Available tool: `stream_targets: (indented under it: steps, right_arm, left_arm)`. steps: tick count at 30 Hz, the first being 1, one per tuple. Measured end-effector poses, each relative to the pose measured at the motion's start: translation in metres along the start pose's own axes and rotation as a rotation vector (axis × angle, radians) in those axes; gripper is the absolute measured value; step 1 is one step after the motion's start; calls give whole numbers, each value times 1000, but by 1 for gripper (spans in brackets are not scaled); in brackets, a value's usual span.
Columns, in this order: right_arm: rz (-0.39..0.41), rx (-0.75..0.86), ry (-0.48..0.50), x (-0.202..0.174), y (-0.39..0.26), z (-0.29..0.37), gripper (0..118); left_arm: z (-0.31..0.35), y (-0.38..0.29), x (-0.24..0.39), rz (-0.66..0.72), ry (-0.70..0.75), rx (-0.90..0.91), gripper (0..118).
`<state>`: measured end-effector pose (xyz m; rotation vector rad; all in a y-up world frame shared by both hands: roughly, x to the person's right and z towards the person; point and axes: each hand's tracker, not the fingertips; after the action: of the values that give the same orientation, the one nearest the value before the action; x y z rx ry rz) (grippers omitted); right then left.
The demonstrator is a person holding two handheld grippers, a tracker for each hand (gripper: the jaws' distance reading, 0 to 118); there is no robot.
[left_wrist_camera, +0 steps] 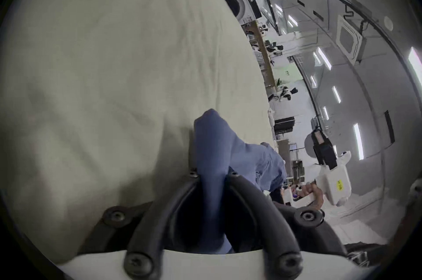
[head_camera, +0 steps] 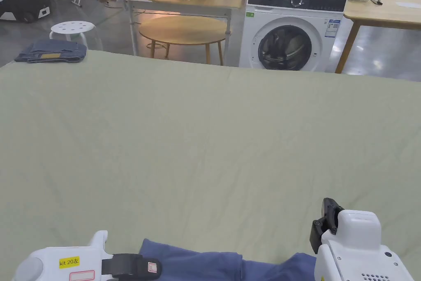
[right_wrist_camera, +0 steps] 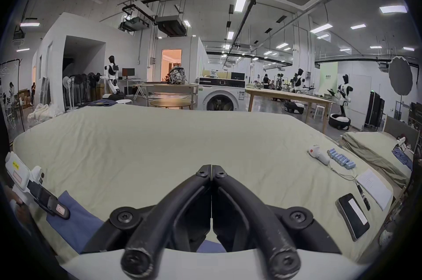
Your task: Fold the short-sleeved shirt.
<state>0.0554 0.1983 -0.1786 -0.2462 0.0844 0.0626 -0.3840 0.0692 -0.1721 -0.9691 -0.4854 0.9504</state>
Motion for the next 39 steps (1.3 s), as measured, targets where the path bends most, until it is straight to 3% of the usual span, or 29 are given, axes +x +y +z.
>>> stream_targets:
  steps: [9,14,20,32,39]
  right_arm:
    - [-3,-6,2,4,0,-3,0]
    - [-13,-3,8,4,2,-4,0]
    - [-25,-1,22,0,2,-6,0]
    - [-34,-6,25,5,-1,-2,0]
    - [-46,-13,8,15,-2,0,0]
  left_arm:
    - [55,13,48,-118,58,64,6]
    - [106,25,74,-207,199,118,6]
    - [130,24,106,-204,280,149,6]
    - [70,8,167,-231,164,31,6]
    - [8,1,200,-304,178,-74,6]
